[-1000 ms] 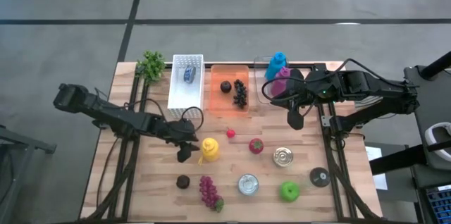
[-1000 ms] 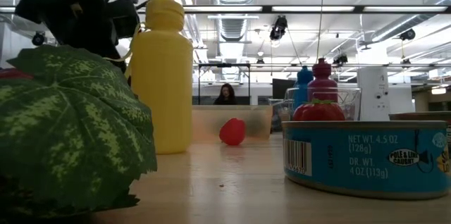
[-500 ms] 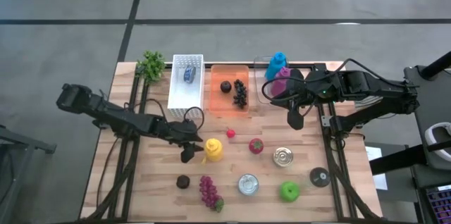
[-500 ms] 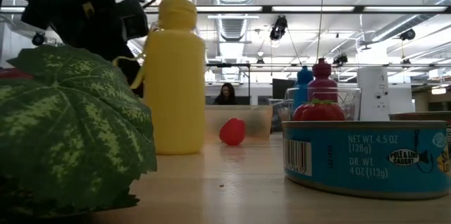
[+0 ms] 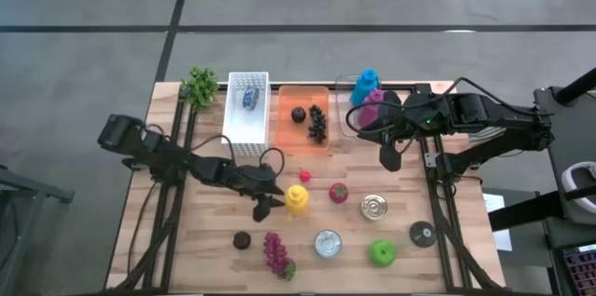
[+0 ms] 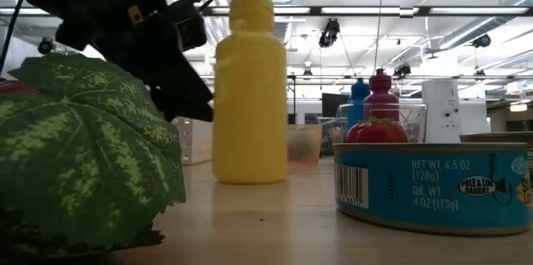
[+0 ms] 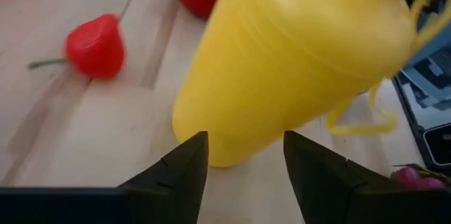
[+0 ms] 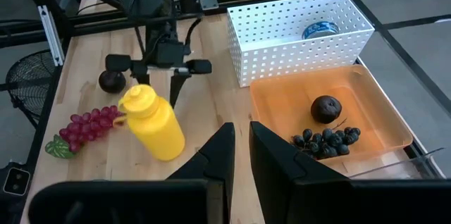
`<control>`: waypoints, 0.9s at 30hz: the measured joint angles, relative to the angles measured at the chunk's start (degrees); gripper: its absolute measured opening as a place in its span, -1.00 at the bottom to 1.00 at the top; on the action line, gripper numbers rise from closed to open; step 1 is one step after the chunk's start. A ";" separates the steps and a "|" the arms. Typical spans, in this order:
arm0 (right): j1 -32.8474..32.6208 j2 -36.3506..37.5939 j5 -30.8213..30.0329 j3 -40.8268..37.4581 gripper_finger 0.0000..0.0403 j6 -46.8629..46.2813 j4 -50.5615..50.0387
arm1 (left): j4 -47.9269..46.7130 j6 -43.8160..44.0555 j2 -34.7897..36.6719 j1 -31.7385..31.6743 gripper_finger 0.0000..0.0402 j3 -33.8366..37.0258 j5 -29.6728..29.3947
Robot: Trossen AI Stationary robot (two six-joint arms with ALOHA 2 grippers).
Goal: Pick & Place Food Item
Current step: Put the yellow tumbler into the transparent bin
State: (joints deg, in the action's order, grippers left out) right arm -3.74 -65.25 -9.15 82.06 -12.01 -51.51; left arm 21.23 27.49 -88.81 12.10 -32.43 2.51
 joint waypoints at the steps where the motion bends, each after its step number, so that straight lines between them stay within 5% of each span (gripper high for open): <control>1: 0.01 0.00 0.00 -0.02 -0.81 0.00 0.01 | 0.68 -0.53 -0.97 -0.11 -0.07 -0.70 0.74; 16: -0.01 0.00 0.04 -0.02 -0.81 0.00 -0.11 | 2.78 -7.62 -12.26 -2.47 -0.10 -11.75 9.24; 27: -0.01 0.02 0.17 -0.02 -0.81 0.46 -0.13 | -9.77 -6.09 -6.55 -2.45 -0.03 -12.30 8.22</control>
State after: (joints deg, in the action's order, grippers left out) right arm -3.75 -65.23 -8.97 82.04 -11.55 -51.64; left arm 11.46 21.40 -95.35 9.65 -44.73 10.73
